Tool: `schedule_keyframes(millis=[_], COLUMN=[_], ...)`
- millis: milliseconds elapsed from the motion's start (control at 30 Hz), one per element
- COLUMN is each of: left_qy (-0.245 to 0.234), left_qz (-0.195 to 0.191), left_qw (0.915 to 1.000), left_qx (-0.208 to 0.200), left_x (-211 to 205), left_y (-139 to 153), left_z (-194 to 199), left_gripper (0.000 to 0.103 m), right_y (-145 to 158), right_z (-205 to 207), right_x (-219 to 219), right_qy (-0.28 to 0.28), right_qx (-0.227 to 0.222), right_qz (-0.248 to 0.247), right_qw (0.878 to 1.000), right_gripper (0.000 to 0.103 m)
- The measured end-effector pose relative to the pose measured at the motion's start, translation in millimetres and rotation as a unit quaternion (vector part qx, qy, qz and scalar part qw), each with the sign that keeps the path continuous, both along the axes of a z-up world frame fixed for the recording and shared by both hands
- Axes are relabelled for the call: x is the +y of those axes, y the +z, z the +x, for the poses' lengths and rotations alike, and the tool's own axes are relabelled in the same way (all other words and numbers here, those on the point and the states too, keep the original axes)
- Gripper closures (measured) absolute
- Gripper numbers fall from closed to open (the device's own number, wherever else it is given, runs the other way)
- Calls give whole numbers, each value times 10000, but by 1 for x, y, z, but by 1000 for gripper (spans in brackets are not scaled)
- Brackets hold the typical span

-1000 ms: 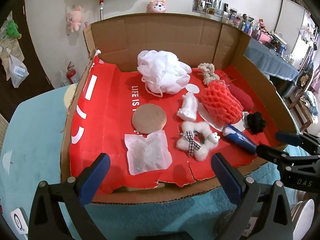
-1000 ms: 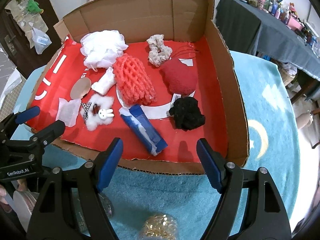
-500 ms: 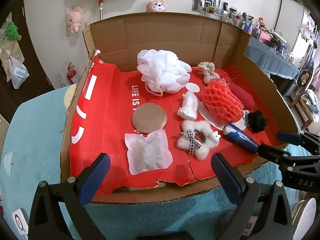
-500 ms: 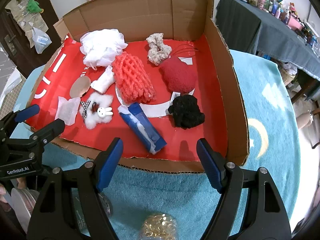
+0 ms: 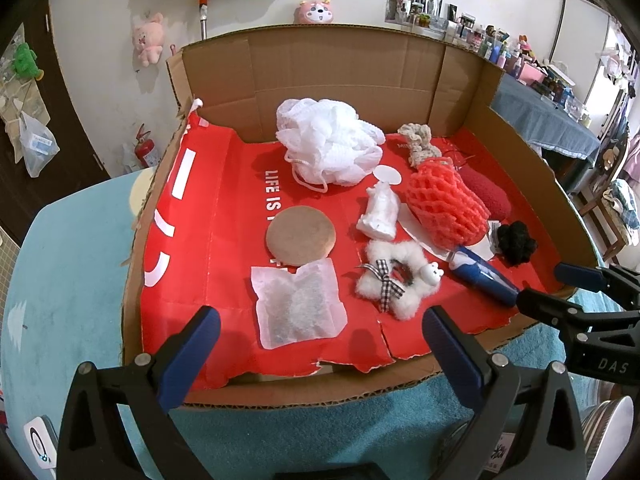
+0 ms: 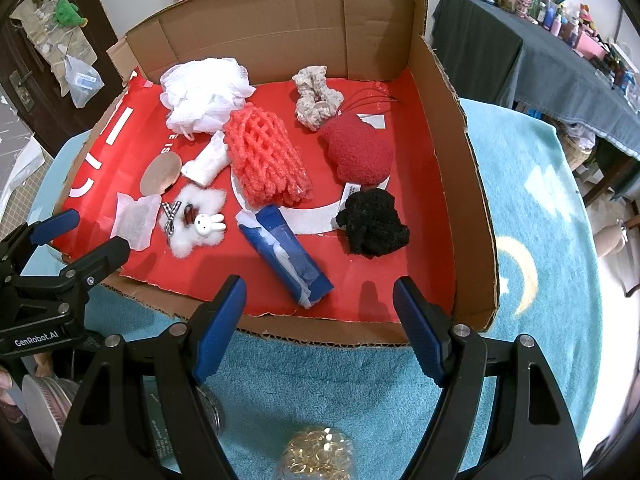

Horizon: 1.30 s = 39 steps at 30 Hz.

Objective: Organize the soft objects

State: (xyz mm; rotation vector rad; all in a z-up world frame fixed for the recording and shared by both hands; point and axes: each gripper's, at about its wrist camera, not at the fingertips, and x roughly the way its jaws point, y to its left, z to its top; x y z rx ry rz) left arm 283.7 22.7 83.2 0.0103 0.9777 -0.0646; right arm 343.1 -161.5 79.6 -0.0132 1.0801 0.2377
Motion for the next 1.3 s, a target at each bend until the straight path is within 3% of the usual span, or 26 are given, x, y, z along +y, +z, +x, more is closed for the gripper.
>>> schedule_keyframes(millis=[1300], left_qy=[32], left_qz=[8], left_qw=[10000], left_qx=[-8], left_x=[1], left_y=[0], left_z=[-2], left_gripper=[0], right_y=[2], right_z=[-1], right_x=[-1], right_qy=[0], right_qx=[-22], right_qz=[27], right_qw=[10000], right_gripper=[28])
